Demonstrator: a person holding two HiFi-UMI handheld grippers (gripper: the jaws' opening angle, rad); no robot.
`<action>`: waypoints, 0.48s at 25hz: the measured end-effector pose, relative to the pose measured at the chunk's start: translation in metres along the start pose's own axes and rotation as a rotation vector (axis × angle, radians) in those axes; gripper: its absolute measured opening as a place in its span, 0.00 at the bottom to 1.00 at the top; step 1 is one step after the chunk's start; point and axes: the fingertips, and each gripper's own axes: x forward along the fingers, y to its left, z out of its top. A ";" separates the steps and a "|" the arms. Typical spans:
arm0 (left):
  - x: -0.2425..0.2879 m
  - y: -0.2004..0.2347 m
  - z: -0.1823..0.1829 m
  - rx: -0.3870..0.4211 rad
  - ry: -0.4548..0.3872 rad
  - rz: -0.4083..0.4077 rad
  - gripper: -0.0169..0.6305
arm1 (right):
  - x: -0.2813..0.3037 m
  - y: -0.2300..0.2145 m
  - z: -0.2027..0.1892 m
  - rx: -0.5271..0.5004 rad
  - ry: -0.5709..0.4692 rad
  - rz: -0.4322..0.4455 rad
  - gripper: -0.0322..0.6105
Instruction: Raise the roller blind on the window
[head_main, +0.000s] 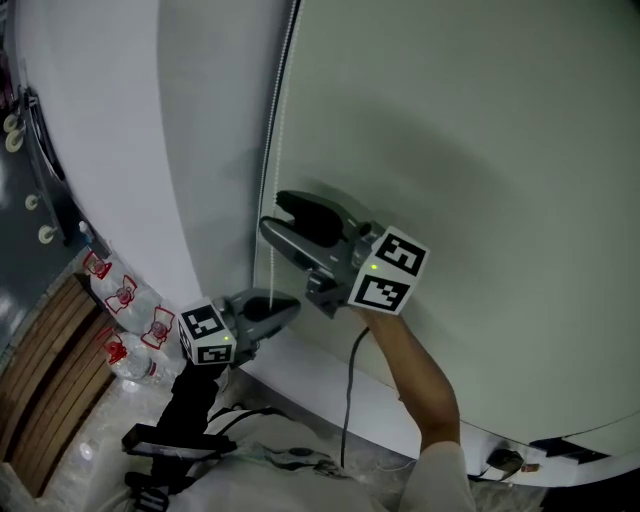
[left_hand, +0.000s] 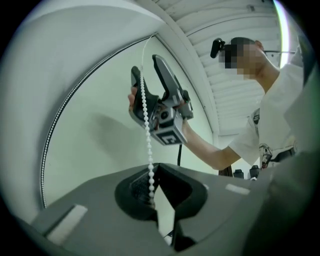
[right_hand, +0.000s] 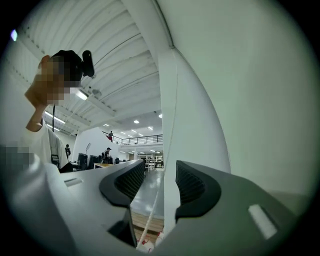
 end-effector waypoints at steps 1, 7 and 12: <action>0.000 0.000 0.000 -0.002 0.001 0.002 0.02 | 0.003 -0.002 0.017 -0.030 -0.016 0.000 0.34; -0.001 0.001 -0.003 -0.010 0.004 0.003 0.02 | 0.026 -0.014 0.100 -0.111 -0.105 0.024 0.33; -0.002 0.000 -0.005 -0.010 0.006 0.007 0.02 | 0.042 -0.017 0.145 -0.159 -0.138 0.037 0.32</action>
